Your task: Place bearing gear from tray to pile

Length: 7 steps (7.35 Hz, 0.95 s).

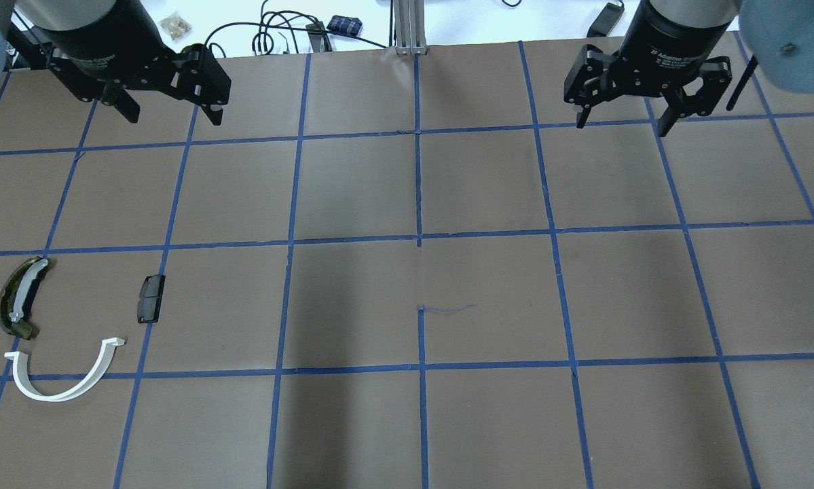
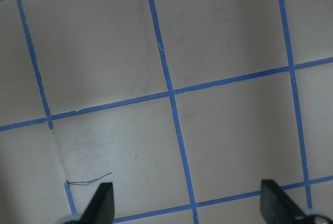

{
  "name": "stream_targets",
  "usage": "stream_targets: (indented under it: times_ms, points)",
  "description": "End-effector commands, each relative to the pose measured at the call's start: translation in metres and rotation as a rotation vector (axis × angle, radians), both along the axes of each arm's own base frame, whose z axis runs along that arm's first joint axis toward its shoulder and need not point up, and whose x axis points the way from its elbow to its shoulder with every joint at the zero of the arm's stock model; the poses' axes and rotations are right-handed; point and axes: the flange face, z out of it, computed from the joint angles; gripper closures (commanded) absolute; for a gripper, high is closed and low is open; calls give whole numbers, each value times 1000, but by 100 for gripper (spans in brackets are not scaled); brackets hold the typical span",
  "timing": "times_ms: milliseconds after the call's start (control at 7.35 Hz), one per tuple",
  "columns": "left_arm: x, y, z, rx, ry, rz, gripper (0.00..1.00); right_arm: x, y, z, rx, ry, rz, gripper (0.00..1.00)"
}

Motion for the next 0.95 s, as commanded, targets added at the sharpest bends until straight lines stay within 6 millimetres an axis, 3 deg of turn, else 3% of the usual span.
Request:
stream_targets:
  times_ms: [0,681,817]
  points:
    - [0,0,1,-2,0,1,0,-1,0,1,-1,2,0,0]
    - [0,0,2,-3,0,1,0,-6,-3,1,-4,0,-3,0]
    - [0,0,2,-3,0,2,0,-13,-7,-3,6,8,123,0]
